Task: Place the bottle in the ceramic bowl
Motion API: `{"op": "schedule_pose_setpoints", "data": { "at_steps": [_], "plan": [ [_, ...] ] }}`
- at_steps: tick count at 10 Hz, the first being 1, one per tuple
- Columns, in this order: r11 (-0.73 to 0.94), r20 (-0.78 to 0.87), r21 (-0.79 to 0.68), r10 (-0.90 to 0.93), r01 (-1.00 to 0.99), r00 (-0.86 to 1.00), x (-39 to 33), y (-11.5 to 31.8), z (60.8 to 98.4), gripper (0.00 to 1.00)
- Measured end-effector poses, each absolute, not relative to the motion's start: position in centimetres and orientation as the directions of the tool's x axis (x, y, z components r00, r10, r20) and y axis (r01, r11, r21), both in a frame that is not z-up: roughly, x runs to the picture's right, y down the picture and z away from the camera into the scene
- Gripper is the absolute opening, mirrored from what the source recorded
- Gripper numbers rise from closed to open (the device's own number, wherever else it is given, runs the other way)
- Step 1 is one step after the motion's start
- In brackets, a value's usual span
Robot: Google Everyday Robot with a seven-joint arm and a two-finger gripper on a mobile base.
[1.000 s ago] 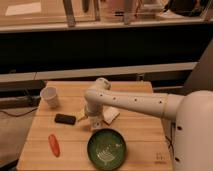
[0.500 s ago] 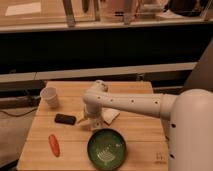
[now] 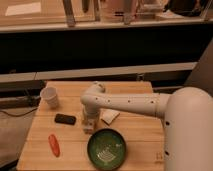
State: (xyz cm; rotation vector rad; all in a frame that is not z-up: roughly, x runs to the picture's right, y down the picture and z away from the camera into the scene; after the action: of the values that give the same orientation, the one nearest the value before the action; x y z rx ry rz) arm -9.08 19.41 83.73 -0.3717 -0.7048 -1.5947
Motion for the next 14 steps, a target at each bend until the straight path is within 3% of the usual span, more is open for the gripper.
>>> {"op": "schedule_pose_setpoints", "data": {
  "at_steps": [3,10,14],
  "plan": [
    [-0.019,0.595,0.252,-0.786,0.968,-0.17,-9.2,18.6,82.2,0.01],
    [0.064,0.503,0.298,-0.858,0.952,-0.099,-6.6,12.1,75.8,0.0],
    [0.09,0.478,0.309,-0.875,0.947,-0.072,-5.5,10.7,74.4,0.0]
  ]
}}
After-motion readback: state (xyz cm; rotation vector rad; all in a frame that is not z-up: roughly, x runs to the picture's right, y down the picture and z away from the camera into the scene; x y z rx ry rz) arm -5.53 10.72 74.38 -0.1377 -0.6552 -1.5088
